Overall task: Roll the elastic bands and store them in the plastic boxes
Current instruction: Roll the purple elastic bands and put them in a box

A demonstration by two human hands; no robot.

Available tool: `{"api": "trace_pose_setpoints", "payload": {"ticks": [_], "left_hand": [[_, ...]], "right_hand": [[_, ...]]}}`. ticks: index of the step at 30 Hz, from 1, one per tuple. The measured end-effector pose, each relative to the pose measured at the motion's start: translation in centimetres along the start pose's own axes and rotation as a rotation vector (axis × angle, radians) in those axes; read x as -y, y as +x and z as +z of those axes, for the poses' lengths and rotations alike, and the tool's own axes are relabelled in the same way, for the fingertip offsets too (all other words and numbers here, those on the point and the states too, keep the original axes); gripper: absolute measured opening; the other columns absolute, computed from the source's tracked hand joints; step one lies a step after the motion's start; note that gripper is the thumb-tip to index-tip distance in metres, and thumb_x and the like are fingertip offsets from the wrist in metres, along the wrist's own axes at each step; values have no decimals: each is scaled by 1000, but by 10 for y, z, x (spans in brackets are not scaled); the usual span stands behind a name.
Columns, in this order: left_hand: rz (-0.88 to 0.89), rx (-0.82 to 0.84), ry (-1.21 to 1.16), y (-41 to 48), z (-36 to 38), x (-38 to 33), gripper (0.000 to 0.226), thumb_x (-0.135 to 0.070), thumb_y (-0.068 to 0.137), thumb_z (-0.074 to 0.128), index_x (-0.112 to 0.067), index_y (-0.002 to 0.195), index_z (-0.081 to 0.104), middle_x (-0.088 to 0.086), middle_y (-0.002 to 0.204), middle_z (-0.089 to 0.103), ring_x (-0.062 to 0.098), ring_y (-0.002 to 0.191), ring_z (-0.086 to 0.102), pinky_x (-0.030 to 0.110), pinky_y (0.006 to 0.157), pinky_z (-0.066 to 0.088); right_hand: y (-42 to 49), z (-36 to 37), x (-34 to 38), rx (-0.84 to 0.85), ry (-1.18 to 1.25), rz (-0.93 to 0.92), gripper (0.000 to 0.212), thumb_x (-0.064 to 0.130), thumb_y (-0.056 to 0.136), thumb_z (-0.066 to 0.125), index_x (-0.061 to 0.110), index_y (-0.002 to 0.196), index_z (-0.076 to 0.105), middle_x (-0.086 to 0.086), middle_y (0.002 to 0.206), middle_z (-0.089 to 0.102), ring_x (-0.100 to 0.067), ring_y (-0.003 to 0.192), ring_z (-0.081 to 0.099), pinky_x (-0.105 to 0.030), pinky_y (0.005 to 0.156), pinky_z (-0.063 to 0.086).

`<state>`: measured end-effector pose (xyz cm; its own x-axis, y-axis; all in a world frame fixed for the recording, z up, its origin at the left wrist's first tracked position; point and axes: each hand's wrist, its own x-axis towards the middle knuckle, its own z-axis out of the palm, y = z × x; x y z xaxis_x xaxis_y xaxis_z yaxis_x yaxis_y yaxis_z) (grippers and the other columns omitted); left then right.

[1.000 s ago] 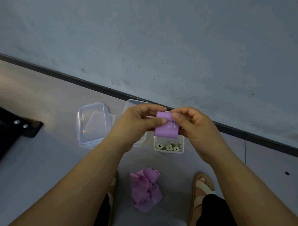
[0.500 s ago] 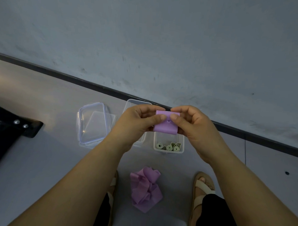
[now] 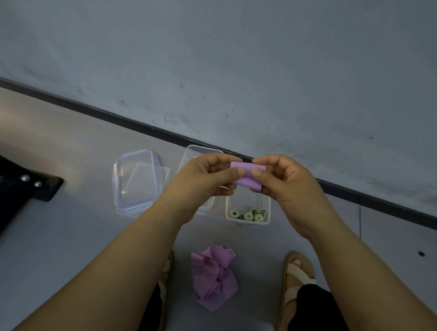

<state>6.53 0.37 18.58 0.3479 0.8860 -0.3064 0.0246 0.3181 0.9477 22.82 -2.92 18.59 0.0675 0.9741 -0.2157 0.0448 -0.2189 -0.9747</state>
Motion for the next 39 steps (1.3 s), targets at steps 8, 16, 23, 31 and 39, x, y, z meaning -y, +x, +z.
{"api": "trace_pose_setpoints", "payload": {"ticks": [8, 16, 23, 31, 39], "left_hand": [[10, -23, 25, 1, -3, 2, 13, -12, 82, 66, -17, 93, 68, 1, 83, 72, 12, 77, 65, 25, 74, 55], [14, -35, -8, 1, -3, 1, 15, -9, 80, 66, -18, 93, 67, -1, 83, 72, 11, 79, 67, 25, 76, 56], [-182, -55, -605, 3, 4, 1, 32, -9, 64, 66, -10, 96, 62, 7, 84, 71, 13, 72, 69, 21, 65, 56], [-248, -11, -606, 3, 7, 4, 37, -17, 67, 65, -3, 101, 63, 14, 97, 71, 18, 82, 69, 22, 68, 57], [-148, -4, -321, 3, 3, 3, 20, -16, 72, 66, -8, 90, 69, 6, 81, 73, 17, 77, 67, 27, 78, 55]], "right_hand": [[-1, 1, 2, 32, -27, -15, 15, 14, 84, 63, 27, 91, 60, 0, 96, 67, -13, 86, 66, -22, 74, 57], [-1, 1, 2, 28, -16, 73, 8, 24, 90, 55, 23, 90, 63, 3, 86, 69, -11, 74, 69, -24, 73, 58], [-3, 6, 3, 58, 153, 86, 15, 10, 80, 67, 17, 92, 61, -3, 86, 69, -13, 75, 67, -24, 73, 57], [-5, 13, -1, 14, 6, 1, 28, 12, 71, 77, 21, 88, 56, 2, 90, 67, -22, 84, 66, -35, 80, 55], [-5, 12, -3, 18, -284, -171, 45, 20, 67, 82, 36, 91, 47, 15, 95, 58, -8, 76, 59, -17, 64, 52]]}}
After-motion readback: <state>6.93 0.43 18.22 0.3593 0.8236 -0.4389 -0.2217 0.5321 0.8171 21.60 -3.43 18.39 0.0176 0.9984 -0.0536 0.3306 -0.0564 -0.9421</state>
